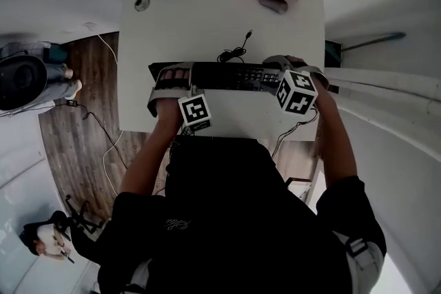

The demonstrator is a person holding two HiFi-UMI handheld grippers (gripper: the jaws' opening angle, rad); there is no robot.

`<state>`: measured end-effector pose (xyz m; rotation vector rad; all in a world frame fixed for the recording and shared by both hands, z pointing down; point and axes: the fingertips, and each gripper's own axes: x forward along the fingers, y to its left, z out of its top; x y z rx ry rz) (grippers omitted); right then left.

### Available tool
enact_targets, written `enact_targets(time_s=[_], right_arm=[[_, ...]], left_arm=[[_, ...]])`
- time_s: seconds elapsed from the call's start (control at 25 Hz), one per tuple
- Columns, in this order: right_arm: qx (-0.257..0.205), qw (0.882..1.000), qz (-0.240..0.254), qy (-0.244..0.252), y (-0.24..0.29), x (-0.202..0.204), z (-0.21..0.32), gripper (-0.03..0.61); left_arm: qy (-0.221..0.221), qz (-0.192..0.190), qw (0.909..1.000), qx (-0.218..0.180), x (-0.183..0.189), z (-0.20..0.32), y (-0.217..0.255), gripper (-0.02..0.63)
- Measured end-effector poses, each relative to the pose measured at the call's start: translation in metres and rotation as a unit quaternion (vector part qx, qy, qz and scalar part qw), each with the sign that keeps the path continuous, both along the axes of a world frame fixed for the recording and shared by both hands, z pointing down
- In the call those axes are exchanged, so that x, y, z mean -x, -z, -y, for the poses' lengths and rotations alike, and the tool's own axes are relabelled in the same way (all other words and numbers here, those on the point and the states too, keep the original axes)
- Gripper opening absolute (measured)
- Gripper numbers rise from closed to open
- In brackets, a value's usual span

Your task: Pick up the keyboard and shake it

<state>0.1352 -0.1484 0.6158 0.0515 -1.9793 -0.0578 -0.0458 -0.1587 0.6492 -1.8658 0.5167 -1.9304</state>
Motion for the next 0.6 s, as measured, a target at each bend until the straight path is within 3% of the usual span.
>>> enact_targets(time_s=[0.12, 0.24, 0.32, 0.44, 0.6], right_arm=[[0.038, 0.997, -0.043, 0.047, -0.020, 0.004, 0.004, 0.235], [0.101, 0.989, -0.070, 0.082, -0.036, 0.011, -0.005, 0.228], [0.135, 0.984, -0.072, 0.087, -0.038, 0.015, -0.007, 0.225], [0.187, 0.977, -0.066, 0.075, -0.039, 0.015, -0.013, 0.204], [0.246, 0.962, -0.074, 0.090, -0.045, 0.011, -0.032, 0.161]], left_arm=[[0.004, -0.012, 0.9985, -0.054, -0.003, -0.007, 0.008, 0.244], [0.008, -0.028, 0.9976, -0.063, -0.004, -0.018, 0.008, 0.244], [0.003, -0.020, 0.9970, -0.074, 0.000, -0.021, 0.011, 0.244], [-0.019, 0.017, 0.9923, -0.121, 0.009, -0.018, 0.022, 0.244], [-0.024, 0.015, 0.9909, -0.132, 0.011, -0.024, 0.023, 0.244]])
